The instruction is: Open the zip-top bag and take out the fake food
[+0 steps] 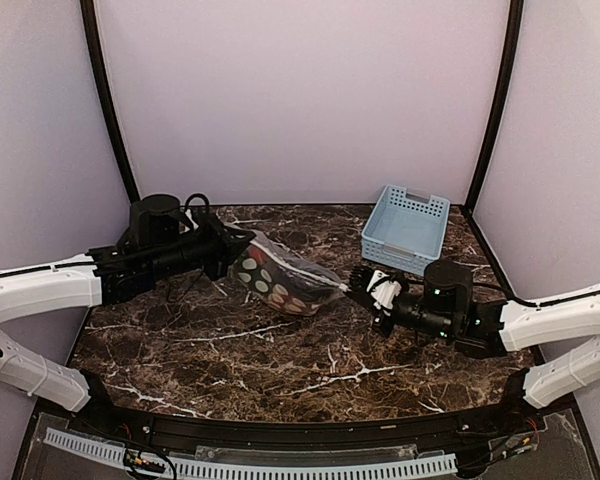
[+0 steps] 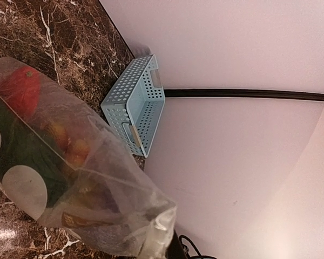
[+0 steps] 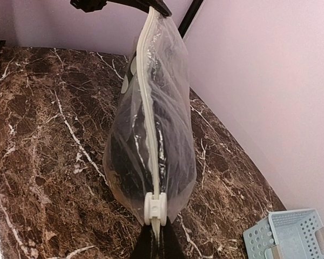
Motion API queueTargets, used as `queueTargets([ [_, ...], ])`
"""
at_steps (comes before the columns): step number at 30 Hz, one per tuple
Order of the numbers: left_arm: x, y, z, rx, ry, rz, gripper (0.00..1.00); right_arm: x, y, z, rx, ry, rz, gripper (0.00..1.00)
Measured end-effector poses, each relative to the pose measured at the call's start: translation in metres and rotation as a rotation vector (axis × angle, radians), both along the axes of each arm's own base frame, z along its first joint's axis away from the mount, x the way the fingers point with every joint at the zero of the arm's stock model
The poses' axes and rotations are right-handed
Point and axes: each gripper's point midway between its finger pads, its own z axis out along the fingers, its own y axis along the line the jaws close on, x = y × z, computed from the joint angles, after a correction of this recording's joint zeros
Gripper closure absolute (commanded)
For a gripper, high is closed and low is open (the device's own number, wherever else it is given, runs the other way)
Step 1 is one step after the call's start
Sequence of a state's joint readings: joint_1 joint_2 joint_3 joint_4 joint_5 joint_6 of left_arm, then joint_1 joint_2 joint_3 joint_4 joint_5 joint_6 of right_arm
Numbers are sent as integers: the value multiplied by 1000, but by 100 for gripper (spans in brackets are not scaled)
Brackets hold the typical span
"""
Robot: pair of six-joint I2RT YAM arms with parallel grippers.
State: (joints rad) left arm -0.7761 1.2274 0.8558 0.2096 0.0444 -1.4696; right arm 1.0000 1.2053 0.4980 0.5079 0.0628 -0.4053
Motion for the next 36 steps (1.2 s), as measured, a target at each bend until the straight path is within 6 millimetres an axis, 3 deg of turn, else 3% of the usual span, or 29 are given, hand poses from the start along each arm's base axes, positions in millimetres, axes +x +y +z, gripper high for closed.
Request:
queueTargets([
  [2, 0, 1, -1, 1, -3, 1, 99, 0, 0, -3, -8, 2, 0, 100],
  [4, 1, 2, -2, 12, -12, 2, 93, 0, 0, -4, -12, 5, 2, 100],
  [6, 3, 4, -2, 39, -46, 1, 75, -1, 1, -4, -16, 12, 9, 100],
  [7, 3, 6, 0, 61, -75, -2, 61, -1, 2, -4, -18, 16, 13, 100],
  [9, 3, 11, 10, 108, -164, -5, 45, -3, 2, -1, -20, 27, 22, 100],
  [14, -4, 29, 53, 255, -438, -8, 18, -10, 7, 18, -10, 55, 63, 100],
  [18, -9, 36, 87, 413, -660, -36, 14, -14, 13, 30, -13, 86, 104, 100],
  [21, -16, 30, 100, 511, -816, -111, 15, -20, 15, 29, -30, 128, 133, 100],
  [24, -29, 15, 94, 596, -952, -247, 20, -26, 15, 26, -53, 176, 158, 100],
  [28, -47, -7, 72, 698, -1095, -441, 26, -33, 16, 26, -67, 226, 184, 100],
  [36, -104, -46, 54, 794, -1491, -726, 32, -42, 17, 23, -69, 296, 210, 100],
])
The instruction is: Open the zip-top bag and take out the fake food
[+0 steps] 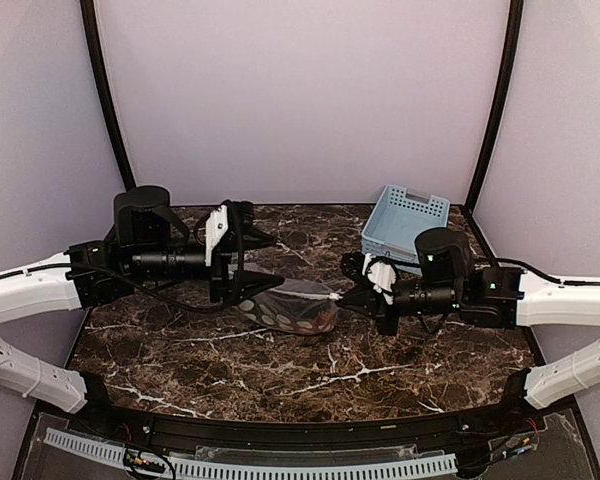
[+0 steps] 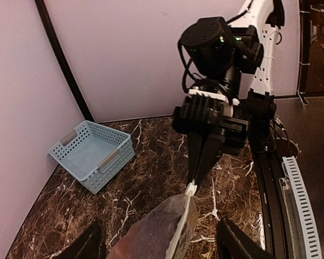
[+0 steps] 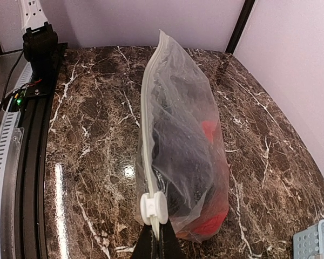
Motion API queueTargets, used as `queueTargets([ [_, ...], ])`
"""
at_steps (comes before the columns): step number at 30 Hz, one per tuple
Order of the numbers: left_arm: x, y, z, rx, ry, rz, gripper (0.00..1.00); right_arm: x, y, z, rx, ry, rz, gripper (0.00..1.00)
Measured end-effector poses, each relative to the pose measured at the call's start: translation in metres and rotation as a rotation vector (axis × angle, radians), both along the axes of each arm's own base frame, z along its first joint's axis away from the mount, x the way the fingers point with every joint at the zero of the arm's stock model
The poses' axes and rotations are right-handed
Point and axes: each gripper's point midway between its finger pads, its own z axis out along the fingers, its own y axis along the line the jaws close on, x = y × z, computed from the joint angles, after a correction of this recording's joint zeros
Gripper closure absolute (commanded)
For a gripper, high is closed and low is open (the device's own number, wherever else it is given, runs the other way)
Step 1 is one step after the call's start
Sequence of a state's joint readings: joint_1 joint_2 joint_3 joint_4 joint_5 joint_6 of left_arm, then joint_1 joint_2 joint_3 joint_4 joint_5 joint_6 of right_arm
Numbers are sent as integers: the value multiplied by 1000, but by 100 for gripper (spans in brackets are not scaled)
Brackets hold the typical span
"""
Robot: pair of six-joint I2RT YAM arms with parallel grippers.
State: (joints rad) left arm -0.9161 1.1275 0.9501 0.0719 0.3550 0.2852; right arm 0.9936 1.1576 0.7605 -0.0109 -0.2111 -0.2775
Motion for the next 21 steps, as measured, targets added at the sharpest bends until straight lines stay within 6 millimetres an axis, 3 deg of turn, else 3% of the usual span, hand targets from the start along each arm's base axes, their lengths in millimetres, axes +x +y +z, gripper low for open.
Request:
queueTargets([
  [11, -17, -45, -65, 232, -187, -227, 44, -1, 0, 0, 0, 19, 0, 100],
  [21, -11, -80, -75, 285, -256, -304, 55, -4, -2, -3, -13, 36, 0, 100],
])
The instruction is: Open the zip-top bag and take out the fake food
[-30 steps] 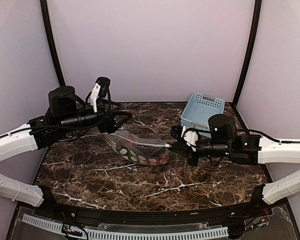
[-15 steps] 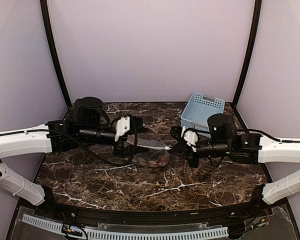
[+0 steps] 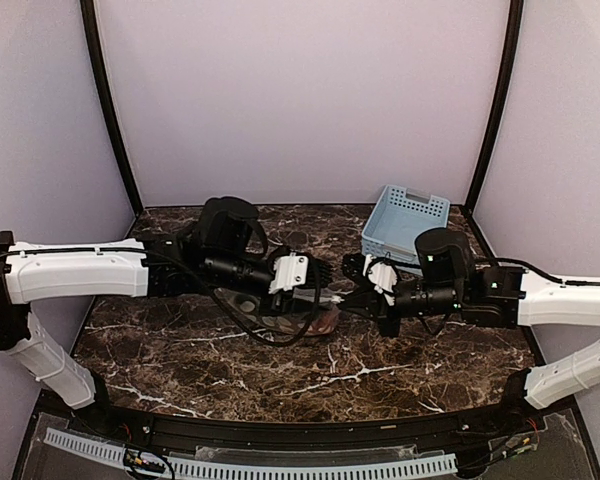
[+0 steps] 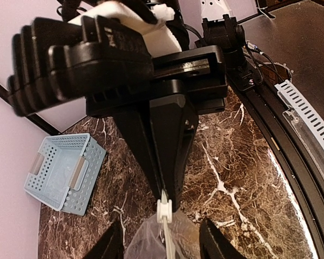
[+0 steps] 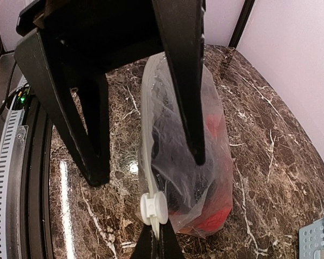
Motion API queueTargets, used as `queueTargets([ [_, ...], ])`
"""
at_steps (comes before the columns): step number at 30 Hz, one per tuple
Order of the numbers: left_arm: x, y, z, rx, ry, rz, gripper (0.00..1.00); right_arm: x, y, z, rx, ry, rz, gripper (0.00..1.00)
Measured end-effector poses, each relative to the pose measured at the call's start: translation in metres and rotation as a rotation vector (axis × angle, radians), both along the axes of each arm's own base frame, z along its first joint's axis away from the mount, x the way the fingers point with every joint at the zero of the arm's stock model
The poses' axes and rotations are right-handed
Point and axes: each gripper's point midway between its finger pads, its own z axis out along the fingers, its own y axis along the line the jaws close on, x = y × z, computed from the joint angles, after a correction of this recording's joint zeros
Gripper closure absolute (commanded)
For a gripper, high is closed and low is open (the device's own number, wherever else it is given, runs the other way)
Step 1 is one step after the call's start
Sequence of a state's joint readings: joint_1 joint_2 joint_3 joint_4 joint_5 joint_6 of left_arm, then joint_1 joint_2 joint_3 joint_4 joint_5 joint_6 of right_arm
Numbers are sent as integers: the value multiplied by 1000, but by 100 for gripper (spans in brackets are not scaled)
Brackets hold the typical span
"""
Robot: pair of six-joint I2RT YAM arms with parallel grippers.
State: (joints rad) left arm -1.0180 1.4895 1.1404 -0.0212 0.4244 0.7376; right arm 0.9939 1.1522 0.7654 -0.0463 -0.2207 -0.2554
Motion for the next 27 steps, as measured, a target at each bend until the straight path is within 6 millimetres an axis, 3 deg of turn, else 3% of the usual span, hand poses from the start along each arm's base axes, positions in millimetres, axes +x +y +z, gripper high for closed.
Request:
queueTargets([
  [12, -1, -17, -20, 52, 16, -19, 74, -1, -2, 3, 6, -1, -1, 100],
  [27, 2, -22, -14, 37, 20, 0, 74, -2, -3, 3, 6, -1, -2, 100],
])
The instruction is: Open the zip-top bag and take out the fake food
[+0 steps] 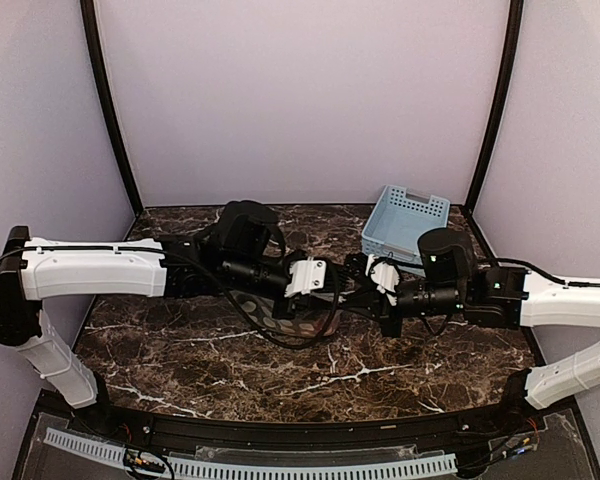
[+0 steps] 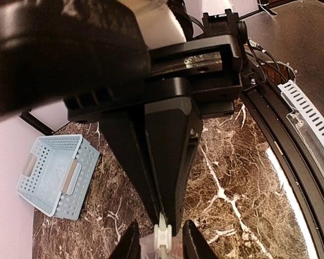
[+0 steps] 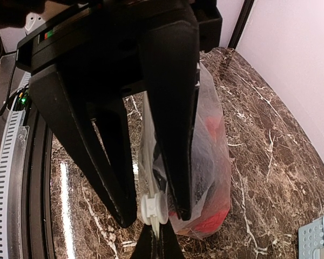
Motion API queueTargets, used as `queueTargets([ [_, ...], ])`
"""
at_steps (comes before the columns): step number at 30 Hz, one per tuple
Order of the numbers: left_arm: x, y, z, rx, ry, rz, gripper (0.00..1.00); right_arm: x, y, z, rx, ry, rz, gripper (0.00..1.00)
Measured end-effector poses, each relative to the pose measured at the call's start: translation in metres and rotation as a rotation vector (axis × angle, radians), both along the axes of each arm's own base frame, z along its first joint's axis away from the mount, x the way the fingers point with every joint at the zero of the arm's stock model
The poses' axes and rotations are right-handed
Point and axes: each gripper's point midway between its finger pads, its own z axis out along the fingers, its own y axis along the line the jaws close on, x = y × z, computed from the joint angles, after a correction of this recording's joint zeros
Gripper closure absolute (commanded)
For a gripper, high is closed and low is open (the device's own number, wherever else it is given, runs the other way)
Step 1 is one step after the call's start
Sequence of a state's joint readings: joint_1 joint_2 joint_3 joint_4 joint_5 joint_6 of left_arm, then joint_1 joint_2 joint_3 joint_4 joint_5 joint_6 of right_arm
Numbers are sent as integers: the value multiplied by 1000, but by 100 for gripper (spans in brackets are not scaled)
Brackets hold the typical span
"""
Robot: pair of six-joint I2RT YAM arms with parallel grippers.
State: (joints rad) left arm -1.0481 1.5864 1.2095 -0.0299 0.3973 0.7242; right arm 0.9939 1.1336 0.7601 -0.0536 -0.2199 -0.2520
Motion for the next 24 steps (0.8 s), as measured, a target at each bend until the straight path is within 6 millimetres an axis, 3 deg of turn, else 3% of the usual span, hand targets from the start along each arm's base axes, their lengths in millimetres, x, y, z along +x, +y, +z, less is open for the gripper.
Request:
queueTargets([
  [7, -2, -3, 3, -14, 2, -1, 80, 0, -1, -2, -3, 2, 0, 100],
  [13, 0, -3, -2, -1, 6, 6, 91, 0, -2, -1, -1, -2, -5, 100],
  [24, 5, 1, -2, 11, -19, 52, 99, -1, -4, -1, 4, -8, -9, 100],
])
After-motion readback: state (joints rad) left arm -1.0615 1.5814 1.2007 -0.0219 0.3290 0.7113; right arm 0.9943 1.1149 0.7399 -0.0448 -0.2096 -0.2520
